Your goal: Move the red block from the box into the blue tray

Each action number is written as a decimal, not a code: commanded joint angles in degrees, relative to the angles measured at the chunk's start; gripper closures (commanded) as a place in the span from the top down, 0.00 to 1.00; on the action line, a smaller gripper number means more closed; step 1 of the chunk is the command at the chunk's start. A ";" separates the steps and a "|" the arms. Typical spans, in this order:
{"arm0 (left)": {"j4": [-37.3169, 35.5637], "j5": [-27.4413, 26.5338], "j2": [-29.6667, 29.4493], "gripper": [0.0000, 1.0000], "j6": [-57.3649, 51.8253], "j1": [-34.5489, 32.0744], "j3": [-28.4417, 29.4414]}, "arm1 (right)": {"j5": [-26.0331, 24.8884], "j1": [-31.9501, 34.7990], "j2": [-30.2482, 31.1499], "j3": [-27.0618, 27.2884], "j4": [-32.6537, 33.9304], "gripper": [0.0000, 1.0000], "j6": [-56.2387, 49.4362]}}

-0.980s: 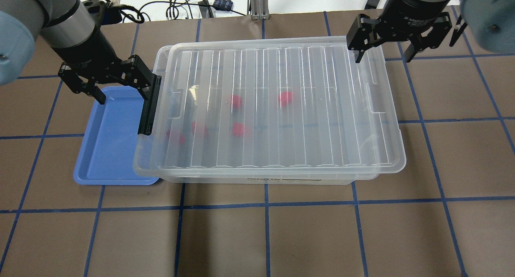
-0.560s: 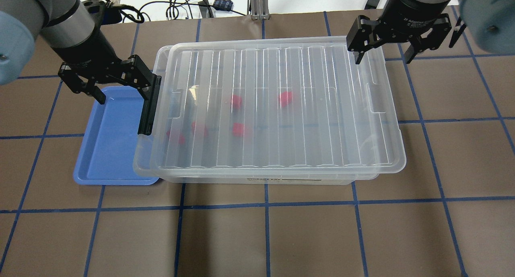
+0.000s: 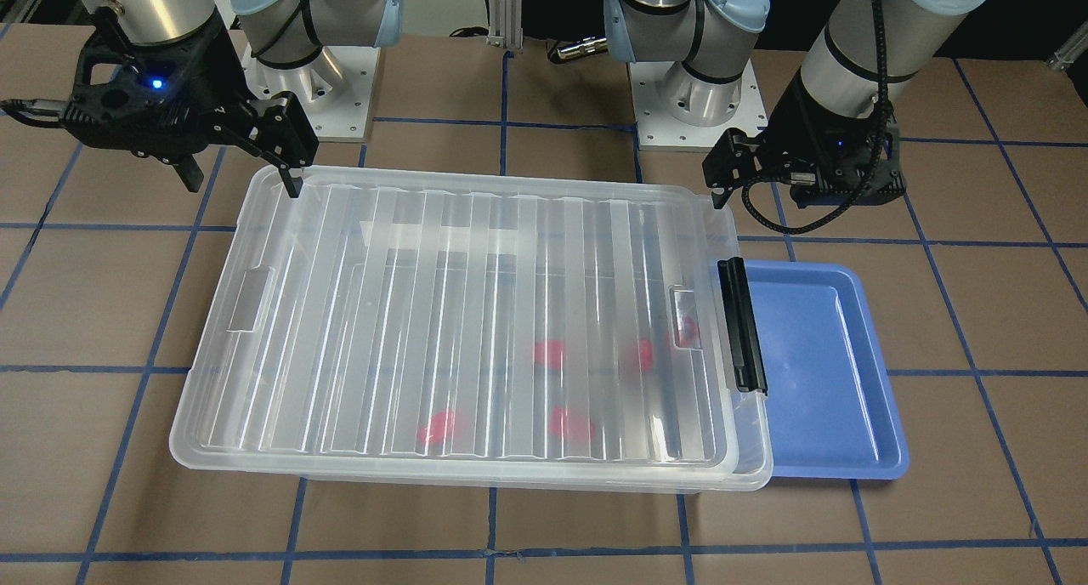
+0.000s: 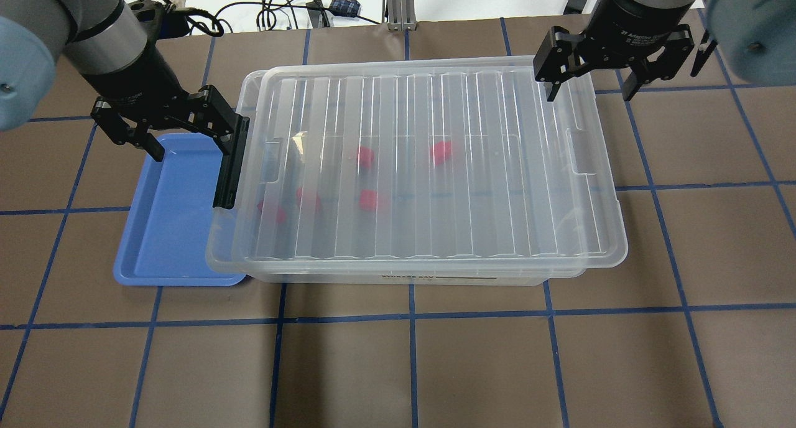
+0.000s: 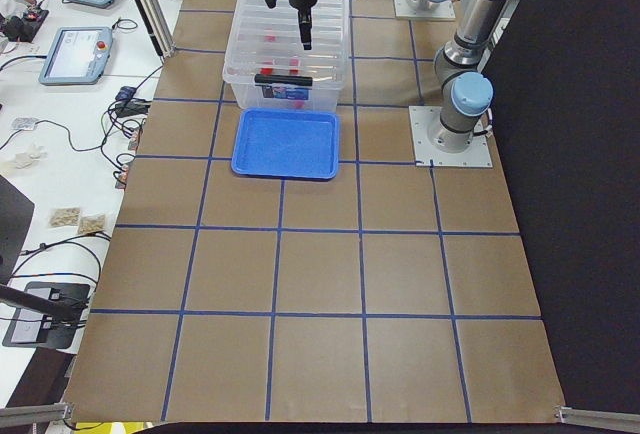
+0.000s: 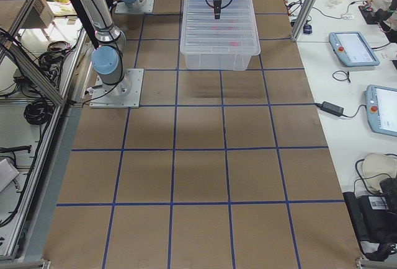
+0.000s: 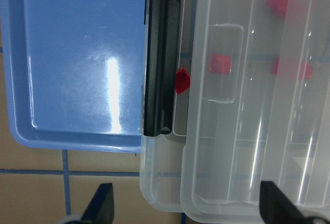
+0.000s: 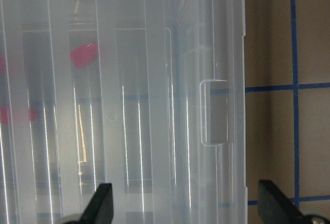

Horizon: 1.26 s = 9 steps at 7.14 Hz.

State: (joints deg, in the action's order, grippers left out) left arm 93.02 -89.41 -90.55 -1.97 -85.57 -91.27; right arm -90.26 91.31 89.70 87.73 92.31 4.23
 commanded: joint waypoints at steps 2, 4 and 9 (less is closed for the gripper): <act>-0.03 -0.06 0.11 1.00 -0.05 0.23 -0.05 | -0.36 -0.69 -1.28 9.96 12.75 1.00 -1.32; -0.03 -0.06 0.11 1.00 0.04 0.23 0.04 | -0.44 -4.27 -2.25 13.34 17.20 1.00 -8.49; -1.17 -0.06 0.02 1.00 -0.31 0.32 -0.05 | -0.45 -10.97 -4.62 18.08 22.56 1.00 -17.32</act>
State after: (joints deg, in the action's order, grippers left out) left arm 91.94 -89.47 -90.49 -1.99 -85.26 -91.27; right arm -90.71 81.07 85.27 104.85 113.58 -12.20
